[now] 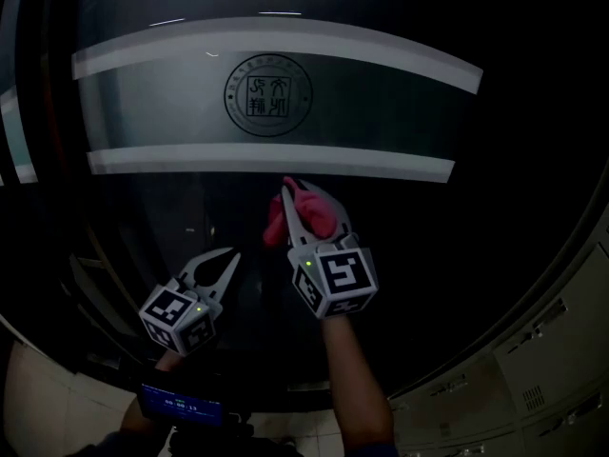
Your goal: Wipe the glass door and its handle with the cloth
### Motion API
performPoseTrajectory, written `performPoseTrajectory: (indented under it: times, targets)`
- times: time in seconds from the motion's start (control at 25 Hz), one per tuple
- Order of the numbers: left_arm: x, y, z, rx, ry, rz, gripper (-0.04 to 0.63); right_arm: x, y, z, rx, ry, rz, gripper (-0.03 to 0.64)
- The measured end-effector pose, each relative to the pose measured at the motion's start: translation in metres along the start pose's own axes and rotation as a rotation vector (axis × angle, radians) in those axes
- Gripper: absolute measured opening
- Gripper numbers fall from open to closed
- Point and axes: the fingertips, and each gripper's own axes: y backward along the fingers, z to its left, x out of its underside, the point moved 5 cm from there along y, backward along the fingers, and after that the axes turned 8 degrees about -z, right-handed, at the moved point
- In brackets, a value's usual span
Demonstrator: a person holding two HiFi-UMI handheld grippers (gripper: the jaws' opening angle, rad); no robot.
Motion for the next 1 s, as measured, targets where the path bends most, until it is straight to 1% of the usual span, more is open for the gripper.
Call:
performPoseTrajectory:
  times: [0.16, 0.28, 0.36, 0.44, 0.56, 0.68, 0.8, 1.0]
  targets:
    - [0.017, -0.034, -0.036, 0.048, 0.020, 0.037, 0.002, -0.010, 0.050, -0.080, 0.129, 0.038, 0.018, 0.055]
    - [0.023, -0.054, -0.049, 0.066, 0.022, 0.035, 0.002, -0.015, 0.074, -0.126, 0.213, 0.054, 0.029, 0.055]
    - [0.028, -0.060, -0.054, 0.066, 0.030, 0.037, 0.002, -0.012, 0.082, -0.138, 0.227, 0.067, 0.050, 0.055]
    - [0.032, -0.060, -0.057, 0.058, 0.039, 0.046, 0.002, -0.008, 0.083, -0.137, 0.213, 0.074, 0.064, 0.055]
    - [0.033, -0.054, -0.052, 0.036, 0.024, 0.054, 0.002, -0.003, 0.074, -0.119, 0.174, 0.058, 0.052, 0.055]
    - [0.028, -0.043, -0.037, -0.004, 0.004, 0.051, 0.003, 0.004, 0.055, -0.080, 0.113, 0.019, -0.001, 0.055]
    - [0.030, -0.019, -0.012, -0.047, -0.023, 0.062, 0.003, 0.021, 0.031, -0.020, 0.023, -0.015, -0.034, 0.055]
    - [0.025, 0.043, 0.045, -0.151, -0.043, 0.087, 0.002, 0.059, -0.022, 0.092, -0.127, -0.106, -0.038, 0.055]
